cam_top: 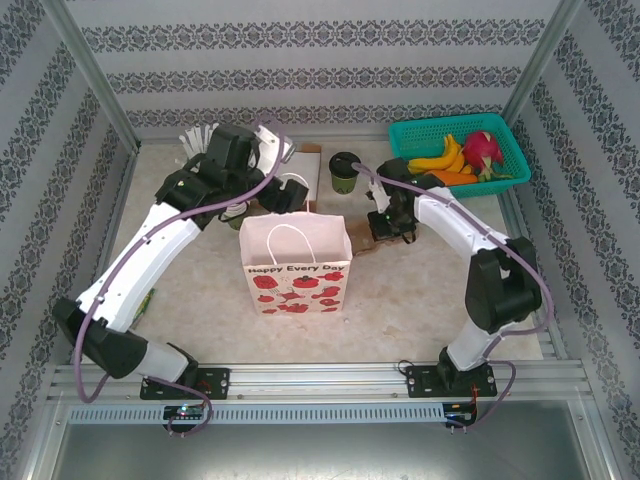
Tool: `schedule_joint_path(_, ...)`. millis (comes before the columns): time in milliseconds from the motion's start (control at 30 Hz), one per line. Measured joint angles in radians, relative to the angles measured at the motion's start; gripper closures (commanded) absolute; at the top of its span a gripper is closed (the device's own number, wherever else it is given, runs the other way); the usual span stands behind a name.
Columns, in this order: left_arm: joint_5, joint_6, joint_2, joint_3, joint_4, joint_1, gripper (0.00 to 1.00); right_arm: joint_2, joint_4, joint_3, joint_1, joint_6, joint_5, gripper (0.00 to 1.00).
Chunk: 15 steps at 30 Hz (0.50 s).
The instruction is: Pack the takeout coffee
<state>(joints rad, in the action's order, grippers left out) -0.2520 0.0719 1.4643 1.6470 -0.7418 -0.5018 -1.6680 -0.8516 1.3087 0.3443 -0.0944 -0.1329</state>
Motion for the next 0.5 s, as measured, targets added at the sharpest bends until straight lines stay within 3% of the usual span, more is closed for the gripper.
schedule_joint_path(200, -0.047, 0.055, 0.093, 0.077, -0.014, 0.000, 0.70, 0.137, 0.024, -0.114, -0.032, -0.036, 0.005, 1.00)
schedule_joint_path(500, -0.066, 0.010, 0.156, 0.171, -0.056, 0.000, 1.00, 0.225, 0.048, -0.152, -0.055, -0.069, 0.021, 1.00)
